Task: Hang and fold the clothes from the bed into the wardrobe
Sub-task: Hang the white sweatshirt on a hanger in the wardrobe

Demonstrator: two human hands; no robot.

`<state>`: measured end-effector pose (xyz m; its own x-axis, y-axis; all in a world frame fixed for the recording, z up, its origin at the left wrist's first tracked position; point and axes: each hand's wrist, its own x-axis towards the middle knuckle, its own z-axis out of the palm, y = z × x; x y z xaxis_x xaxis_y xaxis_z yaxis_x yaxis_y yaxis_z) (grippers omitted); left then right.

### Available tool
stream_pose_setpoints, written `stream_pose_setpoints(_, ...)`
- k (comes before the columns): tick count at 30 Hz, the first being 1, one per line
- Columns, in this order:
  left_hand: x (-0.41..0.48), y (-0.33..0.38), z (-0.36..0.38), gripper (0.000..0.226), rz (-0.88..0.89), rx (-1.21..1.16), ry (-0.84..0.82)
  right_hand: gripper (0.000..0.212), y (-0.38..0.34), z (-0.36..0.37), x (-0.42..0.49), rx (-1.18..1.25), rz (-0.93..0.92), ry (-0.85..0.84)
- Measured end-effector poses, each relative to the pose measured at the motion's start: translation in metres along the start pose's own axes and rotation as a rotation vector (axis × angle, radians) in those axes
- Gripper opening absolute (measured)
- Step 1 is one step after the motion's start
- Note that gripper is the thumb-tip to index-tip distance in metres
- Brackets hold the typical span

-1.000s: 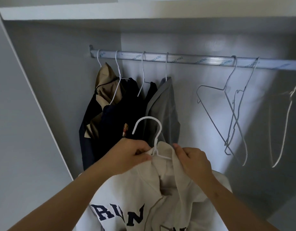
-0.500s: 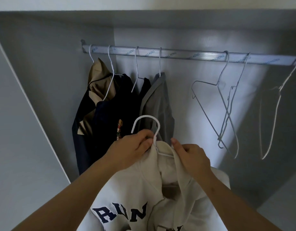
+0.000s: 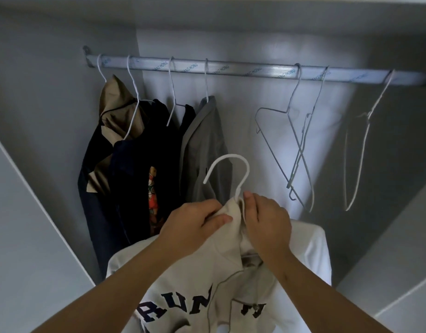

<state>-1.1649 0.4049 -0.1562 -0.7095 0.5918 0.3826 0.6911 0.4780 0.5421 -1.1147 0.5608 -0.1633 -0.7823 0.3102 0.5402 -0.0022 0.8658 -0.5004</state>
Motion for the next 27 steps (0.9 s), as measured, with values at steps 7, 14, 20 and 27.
stream_pose_setpoints(7, 0.005, 0.008, 0.024, 0.036, -0.03, -0.205, -0.09, 0.042, 0.028, -0.029, -0.006, 0.223, 0.025, -0.359)
stream_pose_setpoints(14, 0.023, 0.023, 0.029, 0.024, -0.03, -0.307, -0.21, 0.041, 0.048, -0.048, 0.004, 0.347, 0.165, -0.476)
stream_pose_setpoints(20, 0.052, 0.013, 0.044, 0.016, -0.25, -0.509, -0.241, 0.049, 0.063, -0.056, -0.001, 0.275, 0.293, -0.577)
stream_pose_setpoints(27, 0.082, -0.041, 0.065, 0.079, -0.612, -0.213, -0.106, 0.05, 0.07, -0.051, -0.019, 0.187, 0.405, -0.614)
